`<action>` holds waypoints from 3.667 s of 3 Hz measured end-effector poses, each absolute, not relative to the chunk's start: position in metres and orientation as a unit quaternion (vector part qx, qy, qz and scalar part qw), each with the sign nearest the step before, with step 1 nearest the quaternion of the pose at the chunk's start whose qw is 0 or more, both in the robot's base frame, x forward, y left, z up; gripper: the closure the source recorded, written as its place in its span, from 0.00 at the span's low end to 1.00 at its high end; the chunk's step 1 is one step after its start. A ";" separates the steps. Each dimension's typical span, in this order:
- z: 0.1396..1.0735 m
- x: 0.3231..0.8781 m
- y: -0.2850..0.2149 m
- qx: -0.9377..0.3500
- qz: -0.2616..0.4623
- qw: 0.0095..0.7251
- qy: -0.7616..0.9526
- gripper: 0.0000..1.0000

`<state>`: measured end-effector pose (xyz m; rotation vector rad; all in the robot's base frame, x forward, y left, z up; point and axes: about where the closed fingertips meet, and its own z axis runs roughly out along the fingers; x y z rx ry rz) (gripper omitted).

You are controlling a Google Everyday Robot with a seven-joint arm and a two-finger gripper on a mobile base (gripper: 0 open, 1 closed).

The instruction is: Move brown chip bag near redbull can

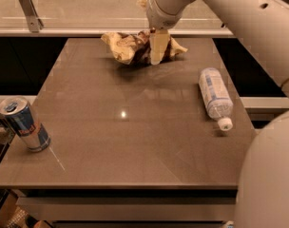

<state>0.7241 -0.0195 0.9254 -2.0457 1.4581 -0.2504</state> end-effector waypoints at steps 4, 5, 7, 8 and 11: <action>0.850 0.749 -0.003 -0.795 -0.046 0.242 0.554 0.00; 0.845 0.750 -0.003 -0.796 -0.044 0.238 0.555 0.00; 0.839 0.750 0.000 -0.798 -0.040 0.235 0.554 0.39; 0.836 0.750 0.002 -0.799 -0.039 0.233 0.553 0.62; 0.837 0.748 0.006 -0.802 -0.030 0.232 0.549 1.00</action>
Offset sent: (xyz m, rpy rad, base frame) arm 0.0261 0.0148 -0.0738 -0.0546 0.1510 0.0386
